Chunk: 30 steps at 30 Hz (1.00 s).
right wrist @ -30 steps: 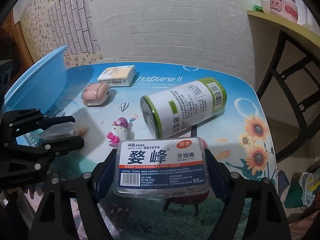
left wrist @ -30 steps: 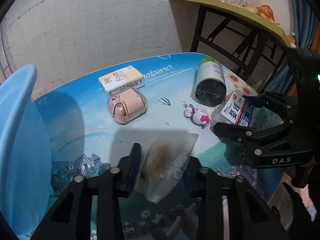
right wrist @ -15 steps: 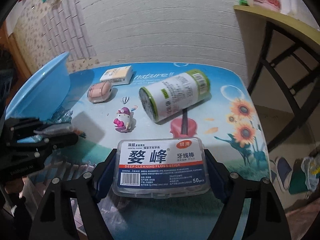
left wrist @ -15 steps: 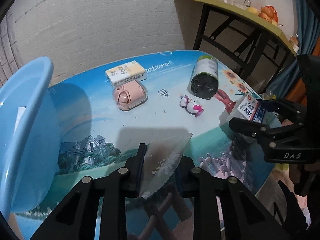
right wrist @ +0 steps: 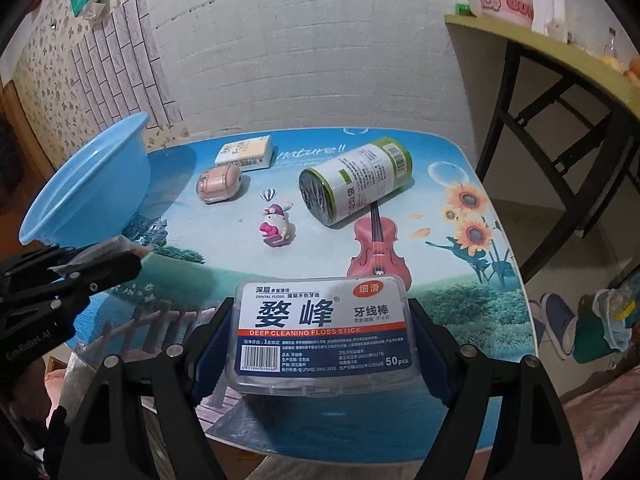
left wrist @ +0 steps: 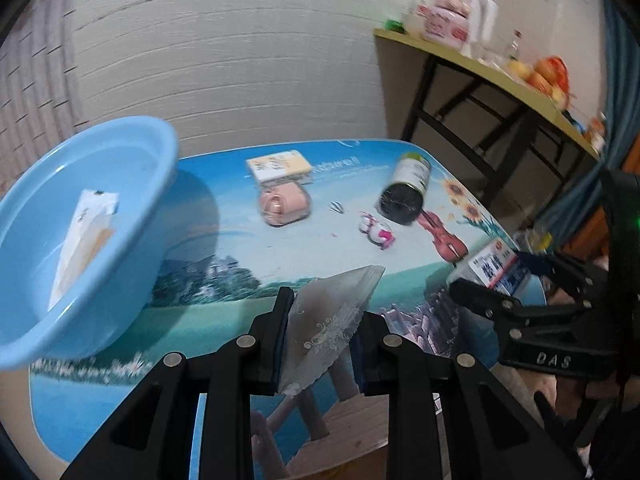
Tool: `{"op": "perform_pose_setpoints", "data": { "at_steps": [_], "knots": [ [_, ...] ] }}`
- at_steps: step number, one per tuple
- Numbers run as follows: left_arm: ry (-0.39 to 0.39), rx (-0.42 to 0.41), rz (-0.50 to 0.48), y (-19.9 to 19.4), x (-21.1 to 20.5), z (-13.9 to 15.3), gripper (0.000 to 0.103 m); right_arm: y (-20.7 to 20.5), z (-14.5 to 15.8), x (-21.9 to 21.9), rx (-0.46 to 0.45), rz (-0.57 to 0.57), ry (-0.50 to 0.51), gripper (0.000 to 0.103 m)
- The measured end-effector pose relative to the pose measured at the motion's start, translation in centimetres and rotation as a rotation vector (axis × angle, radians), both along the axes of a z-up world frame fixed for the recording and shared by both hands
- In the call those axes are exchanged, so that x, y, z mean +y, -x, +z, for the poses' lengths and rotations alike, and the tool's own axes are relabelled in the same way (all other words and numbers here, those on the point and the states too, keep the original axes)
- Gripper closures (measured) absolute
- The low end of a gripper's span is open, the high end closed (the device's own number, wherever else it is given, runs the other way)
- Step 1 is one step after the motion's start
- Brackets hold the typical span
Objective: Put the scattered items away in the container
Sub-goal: 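Carry the pastry bag and floss box over the light blue basin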
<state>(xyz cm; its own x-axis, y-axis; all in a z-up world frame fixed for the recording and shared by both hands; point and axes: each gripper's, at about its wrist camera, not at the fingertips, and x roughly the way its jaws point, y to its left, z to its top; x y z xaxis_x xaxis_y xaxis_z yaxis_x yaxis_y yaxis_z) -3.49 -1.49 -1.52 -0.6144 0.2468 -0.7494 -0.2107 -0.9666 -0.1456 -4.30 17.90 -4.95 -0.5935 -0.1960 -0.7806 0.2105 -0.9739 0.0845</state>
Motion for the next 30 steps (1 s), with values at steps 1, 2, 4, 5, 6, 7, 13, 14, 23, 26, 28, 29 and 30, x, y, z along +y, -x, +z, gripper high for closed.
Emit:
{"op": "perform_pose_setpoints", "data": {
  "at_steps": [1,2,4,5,6,7,13,14,23,26,28,29,30],
  "knots": [
    [-0.004,-0.003,0.022,-0.1,-0.2,0.1,0.079,-0.2,0.2,-0.2,0.003,0.000,0.002,0.021],
    [-0.010,-0.005,0.043,-0.2,-0.4,0.1,0.079,-0.3,0.3,-0.3,0.003,0.002,0.007,0.021],
    [-0.017,-0.003,0.073,-0.4,-0.8,0.3,0.079,-0.6,0.7,-0.6,0.003,0.003,0.021,0.021],
    [-0.018,0.002,0.075,-0.6,-0.8,0.5,0.079,-0.7,0.8,-0.7,0.004,0.003,0.025,0.021],
    [-0.018,0.005,0.074,-0.7,-0.9,0.5,0.079,-0.9,1.0,-0.9,0.008,0.000,0.027,0.021],
    [-0.019,0.009,0.072,-0.8,-0.9,0.7,0.079,-1.0,1.2,-1.1,0.014,-0.005,0.019,0.021],
    [0.004,0.036,0.088,-1.6,-1.1,1.8,0.079,-2.0,2.1,-1.8,0.040,-0.008,-0.003,0.021],
    [0.016,0.045,0.094,-1.7,-1.2,2.0,0.079,-2.1,2.2,-1.9,0.044,-0.009,-0.005,0.021],
    [0.013,0.089,0.132,-2.4,-3.2,3.6,0.079,-2.8,2.9,-2.4,0.050,-0.015,-0.004,0.021],
    [0.014,0.103,0.149,-2.4,-3.9,4.2,0.079,-3.0,3.3,-2.5,0.054,-0.016,0.001,0.021],
    [0.020,0.112,0.160,-2.4,-4.3,4.5,0.079,-3.1,3.5,-2.7,0.059,-0.015,0.001,0.021],
    [0.023,0.118,0.169,-2.4,-4.6,4.7,0.079,-3.1,3.6,-2.7,0.060,-0.014,0.002,0.021],
    [0.024,0.121,0.175,-2.4,-4.8,4.9,0.079,-3.2,3.7,-2.7,0.062,-0.014,0.005,0.021]
  ]
}}
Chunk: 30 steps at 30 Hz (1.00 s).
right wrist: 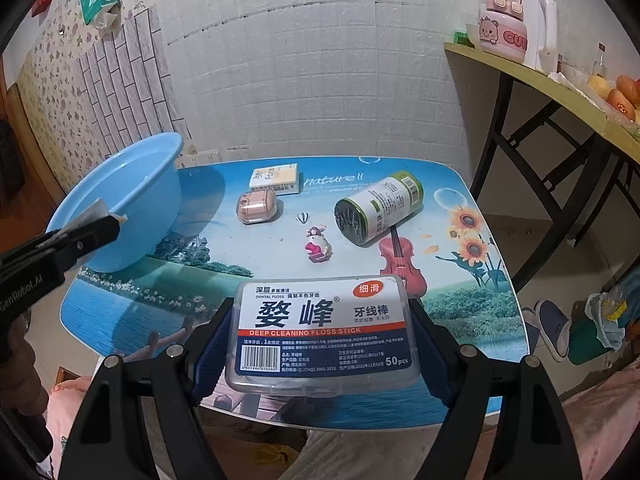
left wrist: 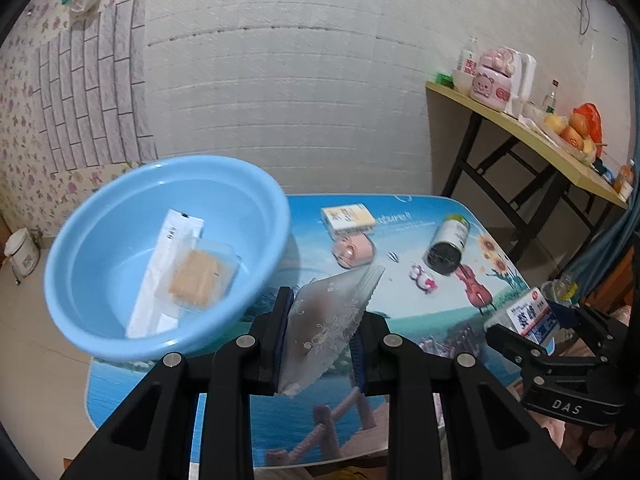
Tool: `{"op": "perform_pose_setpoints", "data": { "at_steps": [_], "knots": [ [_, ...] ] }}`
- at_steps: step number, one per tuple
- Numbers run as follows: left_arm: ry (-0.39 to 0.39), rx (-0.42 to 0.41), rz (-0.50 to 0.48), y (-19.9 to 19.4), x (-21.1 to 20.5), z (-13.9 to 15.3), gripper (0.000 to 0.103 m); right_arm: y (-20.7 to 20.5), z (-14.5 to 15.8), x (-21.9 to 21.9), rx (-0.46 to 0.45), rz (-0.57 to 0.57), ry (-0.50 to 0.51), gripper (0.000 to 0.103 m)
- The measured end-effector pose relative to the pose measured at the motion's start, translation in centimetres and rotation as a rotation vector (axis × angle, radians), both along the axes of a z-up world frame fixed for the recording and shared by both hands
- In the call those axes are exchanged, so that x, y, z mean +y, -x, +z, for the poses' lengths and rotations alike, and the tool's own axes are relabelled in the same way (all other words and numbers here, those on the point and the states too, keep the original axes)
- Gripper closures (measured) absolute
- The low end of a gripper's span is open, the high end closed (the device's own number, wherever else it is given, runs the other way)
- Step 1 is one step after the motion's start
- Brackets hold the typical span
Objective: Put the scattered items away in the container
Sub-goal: 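Carry the pastry bag and floss box over the light blue basin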
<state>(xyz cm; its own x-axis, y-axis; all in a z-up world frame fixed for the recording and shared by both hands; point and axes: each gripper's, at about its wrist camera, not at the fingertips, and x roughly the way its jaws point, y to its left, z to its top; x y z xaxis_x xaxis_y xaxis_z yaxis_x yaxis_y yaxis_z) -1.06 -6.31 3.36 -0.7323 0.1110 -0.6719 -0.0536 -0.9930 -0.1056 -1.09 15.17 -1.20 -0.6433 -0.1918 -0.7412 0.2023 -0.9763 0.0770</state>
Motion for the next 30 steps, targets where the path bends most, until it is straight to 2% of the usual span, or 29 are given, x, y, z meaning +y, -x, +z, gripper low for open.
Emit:
{"op": "perform_pose_setpoints", "data": {
  "at_steps": [11,17,21,24,30],
  "knots": [
    [-0.002,0.017,0.081,0.4,-3.8,1.9,0.079,0.1,2.2,-2.4,0.047,0.045,0.016,0.021],
    [0.007,0.032,0.120,0.8,-6.0,2.7,0.079,1.0,4.3,-5.5,0.094,0.104,0.012,0.021],
    [0.009,0.010,0.112,1.4,-7.1,3.0,0.079,1.8,6.4,-8.4,0.142,0.172,0.017,0.021],
    [0.031,0.013,0.122,1.8,-8.1,3.4,0.079,2.3,7.0,-9.7,0.145,0.198,0.025,0.021],
    [0.012,-0.005,0.144,3.2,-10.9,3.6,0.079,3.4,8.7,-13.1,0.162,0.260,0.033,0.021]
  ]
}}
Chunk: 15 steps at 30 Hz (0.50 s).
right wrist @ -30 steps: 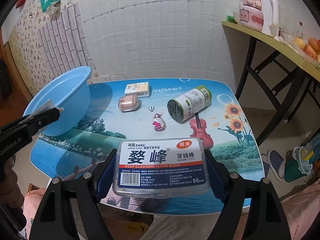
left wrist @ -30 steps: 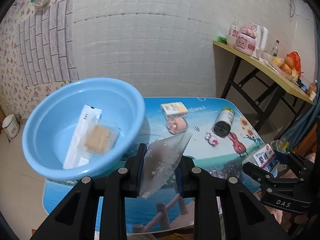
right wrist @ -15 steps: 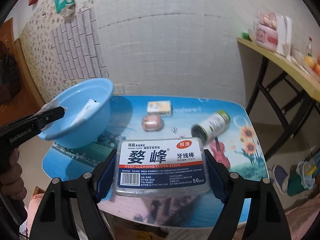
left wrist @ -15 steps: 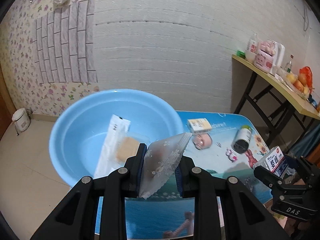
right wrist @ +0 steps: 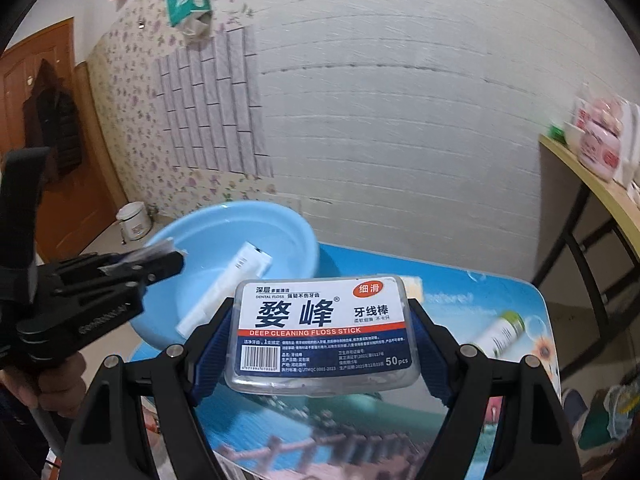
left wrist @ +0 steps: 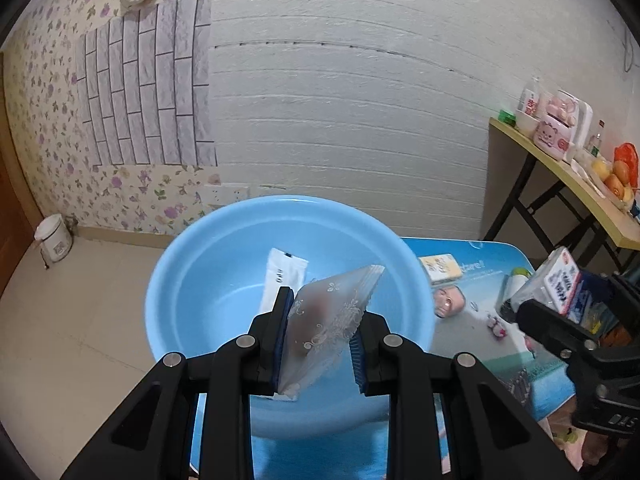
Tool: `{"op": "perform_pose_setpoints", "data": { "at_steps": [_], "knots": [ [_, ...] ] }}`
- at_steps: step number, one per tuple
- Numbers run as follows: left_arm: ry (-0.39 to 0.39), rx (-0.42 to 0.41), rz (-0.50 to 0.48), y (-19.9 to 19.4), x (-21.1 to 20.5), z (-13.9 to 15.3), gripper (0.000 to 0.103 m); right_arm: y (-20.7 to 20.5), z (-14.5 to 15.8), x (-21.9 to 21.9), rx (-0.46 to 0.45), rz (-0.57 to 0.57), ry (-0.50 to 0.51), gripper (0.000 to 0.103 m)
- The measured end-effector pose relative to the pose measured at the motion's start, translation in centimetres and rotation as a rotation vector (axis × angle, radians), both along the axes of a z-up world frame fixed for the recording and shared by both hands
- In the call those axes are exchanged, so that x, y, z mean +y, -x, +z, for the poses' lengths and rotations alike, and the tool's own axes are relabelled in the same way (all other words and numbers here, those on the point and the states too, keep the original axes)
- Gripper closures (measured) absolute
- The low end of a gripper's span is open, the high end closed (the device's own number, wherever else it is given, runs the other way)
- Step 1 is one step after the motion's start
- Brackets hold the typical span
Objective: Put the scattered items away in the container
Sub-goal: 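Carry the pastry bag and floss box over the light blue basin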
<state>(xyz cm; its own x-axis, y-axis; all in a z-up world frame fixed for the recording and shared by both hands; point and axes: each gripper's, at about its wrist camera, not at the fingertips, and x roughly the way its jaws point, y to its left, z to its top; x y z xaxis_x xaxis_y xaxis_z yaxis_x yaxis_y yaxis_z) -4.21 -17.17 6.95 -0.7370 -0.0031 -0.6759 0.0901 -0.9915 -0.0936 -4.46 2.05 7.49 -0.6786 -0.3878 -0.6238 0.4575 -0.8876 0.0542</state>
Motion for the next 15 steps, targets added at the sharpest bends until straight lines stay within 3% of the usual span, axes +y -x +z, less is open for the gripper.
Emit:
{"op": "perform_pose_setpoints", "data": {
  "at_steps": [7,15],
  "knots": [
    [-0.005,-0.011,0.015,1.7,-2.3,-0.5,0.079,1.3,0.5,-2.8,-0.001,0.037,-0.015,0.021],
    [-0.014,-0.049,0.036,3.6,-4.6,-2.5,0.079,3.1,-1.7,-6.0,-0.029,0.078,-0.056,0.021]
  ]
}}
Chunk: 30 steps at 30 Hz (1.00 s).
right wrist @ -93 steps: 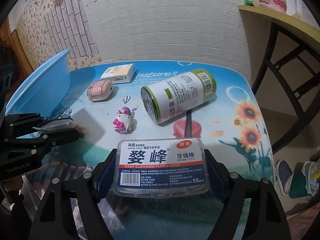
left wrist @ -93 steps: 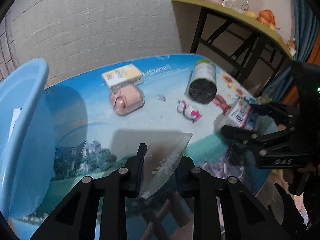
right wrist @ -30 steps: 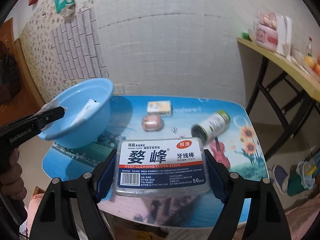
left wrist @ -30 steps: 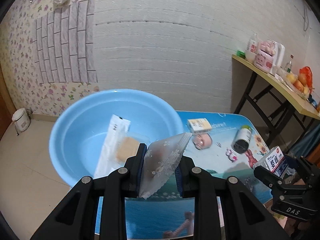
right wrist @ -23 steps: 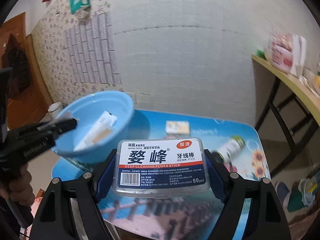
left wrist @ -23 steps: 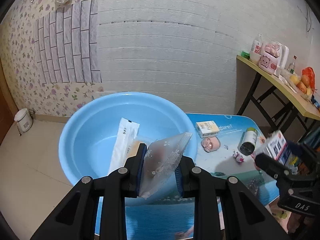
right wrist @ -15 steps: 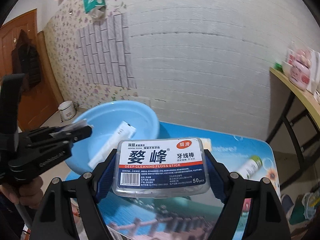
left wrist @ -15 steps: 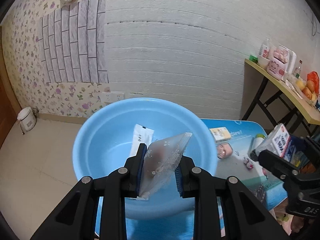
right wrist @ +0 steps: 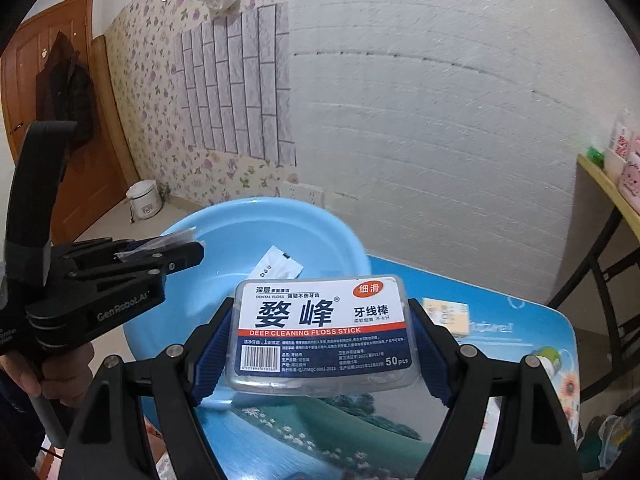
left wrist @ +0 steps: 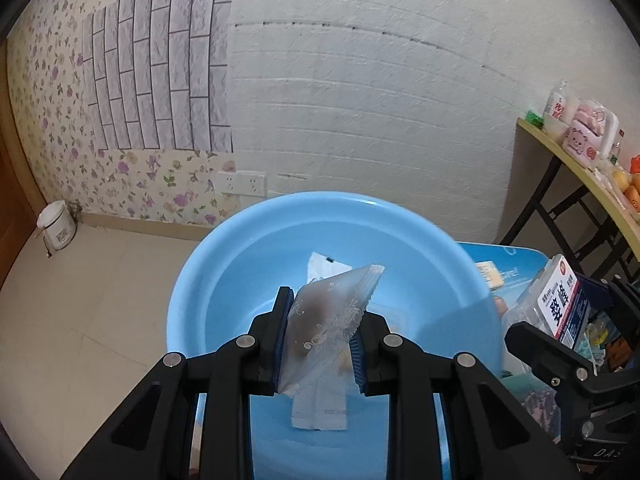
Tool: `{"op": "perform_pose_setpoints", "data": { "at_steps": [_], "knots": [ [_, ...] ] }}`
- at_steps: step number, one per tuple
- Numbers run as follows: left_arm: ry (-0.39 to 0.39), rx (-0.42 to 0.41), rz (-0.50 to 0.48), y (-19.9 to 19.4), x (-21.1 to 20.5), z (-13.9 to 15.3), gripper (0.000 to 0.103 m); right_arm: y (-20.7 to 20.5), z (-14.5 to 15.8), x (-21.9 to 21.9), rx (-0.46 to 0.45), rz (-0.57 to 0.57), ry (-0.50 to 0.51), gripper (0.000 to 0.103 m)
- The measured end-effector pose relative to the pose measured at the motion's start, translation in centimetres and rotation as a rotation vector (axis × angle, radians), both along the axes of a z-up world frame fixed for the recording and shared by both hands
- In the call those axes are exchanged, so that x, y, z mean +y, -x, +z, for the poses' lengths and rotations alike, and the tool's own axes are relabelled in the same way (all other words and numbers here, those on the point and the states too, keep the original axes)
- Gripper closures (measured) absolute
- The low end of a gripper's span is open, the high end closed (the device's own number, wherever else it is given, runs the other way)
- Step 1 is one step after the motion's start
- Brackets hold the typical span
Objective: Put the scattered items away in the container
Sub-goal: 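Open the left gripper to drop the pastry bag while the right releases the floss box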
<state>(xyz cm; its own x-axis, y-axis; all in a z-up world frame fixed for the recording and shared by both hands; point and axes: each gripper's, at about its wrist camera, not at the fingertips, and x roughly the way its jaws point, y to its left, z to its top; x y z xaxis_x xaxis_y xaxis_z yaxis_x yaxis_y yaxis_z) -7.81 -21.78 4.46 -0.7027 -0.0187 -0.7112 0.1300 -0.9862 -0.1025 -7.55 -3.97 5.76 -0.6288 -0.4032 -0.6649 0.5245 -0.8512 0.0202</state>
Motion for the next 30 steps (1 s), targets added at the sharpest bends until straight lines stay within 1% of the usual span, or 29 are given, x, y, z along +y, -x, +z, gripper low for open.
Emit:
{"op": "perform_pose_setpoints", "data": {
  "at_steps": [6,9,10,11,13,15,16,17,25,30],
  "knots": [
    [-0.003,-0.013,-0.024,0.8,-0.7,-0.9,0.079,1.5,-1.2,-1.4,-0.026,-0.002,-0.010,0.021],
    [0.001,-0.019,-0.023,0.8,-0.7,-1.1,0.077,1.8,-1.5,-2.1,-0.028,0.005,-0.018,0.021],
    [0.004,-0.021,-0.022,0.8,-0.7,-1.1,0.069,1.9,-1.6,-2.4,-0.027,0.008,-0.022,0.021],
    [0.009,-0.021,-0.021,0.8,-0.7,-1.1,0.058,2.0,-1.8,-2.6,-0.027,0.010,-0.027,0.021],
    [0.017,-0.009,-0.020,0.6,-0.7,-1.0,0.051,2.0,-2.0,-2.7,-0.027,0.010,-0.035,0.021],
    [0.022,0.000,-0.024,0.5,-0.8,-0.9,0.047,2.0,-2.3,-3.0,-0.033,0.015,-0.039,0.021],
    [0.022,0.002,-0.022,0.5,-0.9,-0.9,0.042,2.0,-2.4,-3.1,-0.036,0.018,-0.041,0.021],
    [0.021,0.005,-0.018,0.4,-1.0,-0.9,0.040,2.1,-2.5,-3.3,-0.038,0.019,-0.044,0.021],
    [0.029,0.006,0.004,-0.1,-1.4,-0.8,0.040,2.2,-2.8,-3.5,-0.045,0.020,-0.046,0.021],
    [0.039,0.006,0.015,-0.5,-1.9,-0.5,0.040,2.2,-2.2,-4.0,-0.028,0.033,-0.035,0.021]
  ]
}}
